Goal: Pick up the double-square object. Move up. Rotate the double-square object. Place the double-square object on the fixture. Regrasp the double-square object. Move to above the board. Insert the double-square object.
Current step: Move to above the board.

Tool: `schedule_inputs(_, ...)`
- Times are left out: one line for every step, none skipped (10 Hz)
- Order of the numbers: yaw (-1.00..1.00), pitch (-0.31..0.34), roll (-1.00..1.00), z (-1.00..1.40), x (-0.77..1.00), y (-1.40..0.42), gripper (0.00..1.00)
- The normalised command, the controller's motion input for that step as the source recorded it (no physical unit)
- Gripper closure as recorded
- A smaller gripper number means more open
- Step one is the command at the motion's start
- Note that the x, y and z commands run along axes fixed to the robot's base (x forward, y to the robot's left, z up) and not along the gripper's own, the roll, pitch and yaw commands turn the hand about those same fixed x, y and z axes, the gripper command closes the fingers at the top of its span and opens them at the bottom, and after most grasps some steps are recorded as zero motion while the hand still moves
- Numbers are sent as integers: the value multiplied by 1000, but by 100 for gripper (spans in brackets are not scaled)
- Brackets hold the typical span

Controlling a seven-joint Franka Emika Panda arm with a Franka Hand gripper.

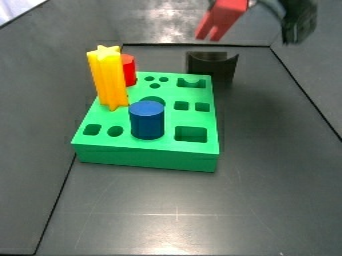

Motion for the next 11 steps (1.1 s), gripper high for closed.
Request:
schedule_inputs(120, 115, -58, 1000, 27, 77, 100)
schedule_inputs(119, 104, -49, 1000, 31, 69, 100)
schedule_inputs(110, 97, -43, 1000, 39, 59, 100)
schedule_inputs(105, 91, -42, 1000, 43, 50, 100)
schedule_inputs(96, 82, -40, 1000, 43, 34, 100)
schedule_inputs(90, 75, -41, 912, 39, 23, 100)
schedule_inputs(84, 72, -41, 747, 33, 10, 100)
schedule_inputs(77, 69, -41, 582, 28, -1, 100)
schedule_inputs(68, 71, -39, 367, 24, -9, 100)
schedule_inputs(63, 77, -42, 208, 19, -12, 100)
schedule_inputs(1, -113, -1000, 181, -651, -1000, 100)
